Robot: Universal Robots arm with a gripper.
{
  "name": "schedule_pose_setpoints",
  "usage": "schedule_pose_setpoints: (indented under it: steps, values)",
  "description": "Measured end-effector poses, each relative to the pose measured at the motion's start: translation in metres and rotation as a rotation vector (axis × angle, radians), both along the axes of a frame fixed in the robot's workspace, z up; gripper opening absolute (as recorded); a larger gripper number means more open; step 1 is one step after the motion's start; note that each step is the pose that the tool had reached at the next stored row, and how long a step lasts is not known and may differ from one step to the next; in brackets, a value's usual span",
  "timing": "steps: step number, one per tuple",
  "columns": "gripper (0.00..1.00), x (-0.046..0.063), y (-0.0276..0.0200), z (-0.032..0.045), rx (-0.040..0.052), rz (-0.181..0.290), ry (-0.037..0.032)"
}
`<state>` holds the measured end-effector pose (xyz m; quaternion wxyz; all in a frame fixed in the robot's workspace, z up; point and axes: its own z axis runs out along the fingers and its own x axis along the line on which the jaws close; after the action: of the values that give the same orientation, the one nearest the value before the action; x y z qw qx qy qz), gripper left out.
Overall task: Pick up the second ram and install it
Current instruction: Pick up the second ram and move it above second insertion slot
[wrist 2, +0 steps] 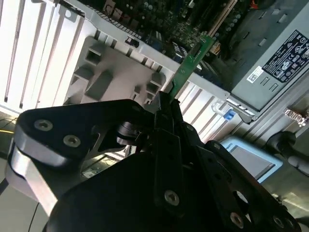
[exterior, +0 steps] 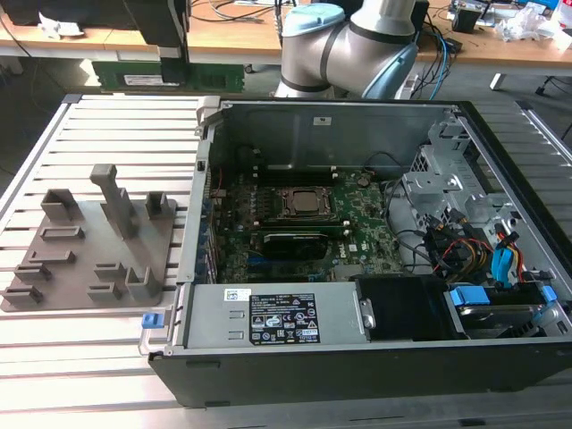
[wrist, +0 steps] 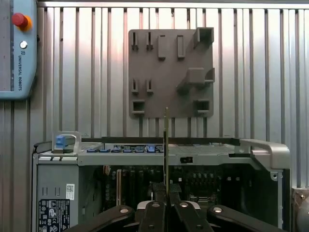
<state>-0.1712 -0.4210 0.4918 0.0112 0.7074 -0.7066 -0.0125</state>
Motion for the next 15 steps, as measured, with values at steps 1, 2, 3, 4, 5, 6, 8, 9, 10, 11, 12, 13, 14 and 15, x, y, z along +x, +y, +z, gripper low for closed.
schedule_pose_setpoints:
  steps: [1,2,3,4,5,6,8,9,10,11,12,13,14,15]
  values:
    - [0.14,0.004,0.0003,-0.0006,-0.0004,0.000,0.0007]
    - [0.14,0.014,0.0009,-0.0025,-0.0006,0.000,0.0019]
    - [0.14,0.019,0.0012,-0.0034,-0.0009,0.000,0.0026]
    - [0.14,0.022,0.0013,-0.0041,-0.0010,0.000,0.0030]
    - [0.14,0.031,0.0018,-0.0058,-0.0015,0.000,0.0048]
    - [0.14,0.041,0.0025,-0.0078,-0.0018,0.000,0.0071]
    - [0.14,0.049,0.0033,-0.0097,-0.0021,0.000,0.0088]
    - [0.14,0.060,0.0045,-0.0124,-0.0025,0.000,0.0109]
    - [0.14,0.069,0.0055,-0.0145,-0.0029,0.000,0.0129]
    - [0.14,0.080,0.0067,-0.0168,-0.0033,0.000,0.0152]
    - [0.14,0.086,0.0074,-0.0181,-0.0035,0.000,0.0164]
    - [0.14,0.091,0.0080,-0.0192,-0.0036,0.000,0.0174]
    - [0.14,0.098,0.0087,-0.0205,-0.0039,0.000,0.0186]
    - [0.14,0.113,0.0103,-0.0238,-0.0046,0.000,0.0212]
